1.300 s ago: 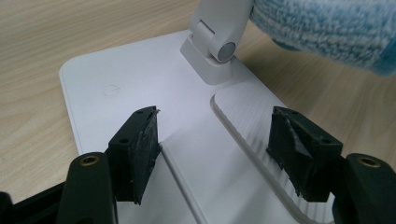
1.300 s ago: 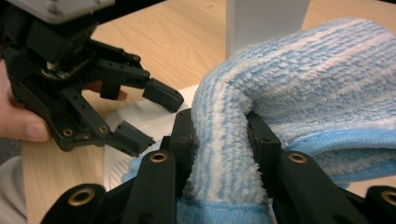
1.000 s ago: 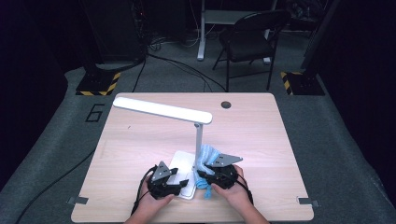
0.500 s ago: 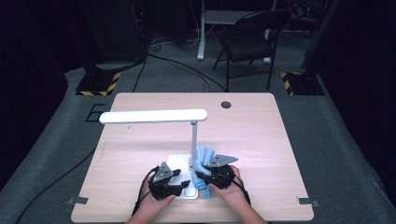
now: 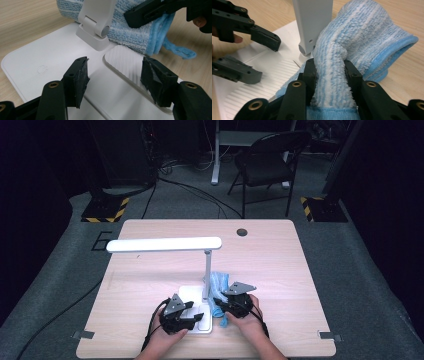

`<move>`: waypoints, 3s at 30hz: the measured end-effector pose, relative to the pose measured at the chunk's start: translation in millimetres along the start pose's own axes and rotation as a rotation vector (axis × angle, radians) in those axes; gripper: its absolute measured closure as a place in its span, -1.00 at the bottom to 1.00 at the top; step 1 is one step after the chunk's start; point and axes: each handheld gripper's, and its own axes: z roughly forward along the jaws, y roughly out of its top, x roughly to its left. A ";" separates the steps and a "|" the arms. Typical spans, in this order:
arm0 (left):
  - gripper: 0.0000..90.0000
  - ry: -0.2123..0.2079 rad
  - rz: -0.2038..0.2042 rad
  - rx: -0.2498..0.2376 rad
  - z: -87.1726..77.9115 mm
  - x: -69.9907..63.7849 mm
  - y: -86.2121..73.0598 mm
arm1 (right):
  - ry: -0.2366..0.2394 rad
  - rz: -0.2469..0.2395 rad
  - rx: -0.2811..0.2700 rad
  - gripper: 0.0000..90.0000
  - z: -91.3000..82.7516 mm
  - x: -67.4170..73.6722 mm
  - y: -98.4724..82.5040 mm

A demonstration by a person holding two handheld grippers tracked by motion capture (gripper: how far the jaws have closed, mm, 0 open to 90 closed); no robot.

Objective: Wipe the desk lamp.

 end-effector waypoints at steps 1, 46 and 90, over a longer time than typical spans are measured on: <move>-0.15 0.000 0.001 0.000 0.0 0.0 0.0 | -0.030 0.003 0.008 0.52 1.3 0.8 -0.8; -0.15 0.009 -0.001 -0.011 0.9 -0.4 -0.4 | -0.011 0.055 0.053 0.51 -20.1 35.8 -25.1; -0.13 0.004 0.002 -0.006 0.6 -0.1 -0.3 | -0.022 0.104 0.004 0.50 -10.5 28.2 -22.3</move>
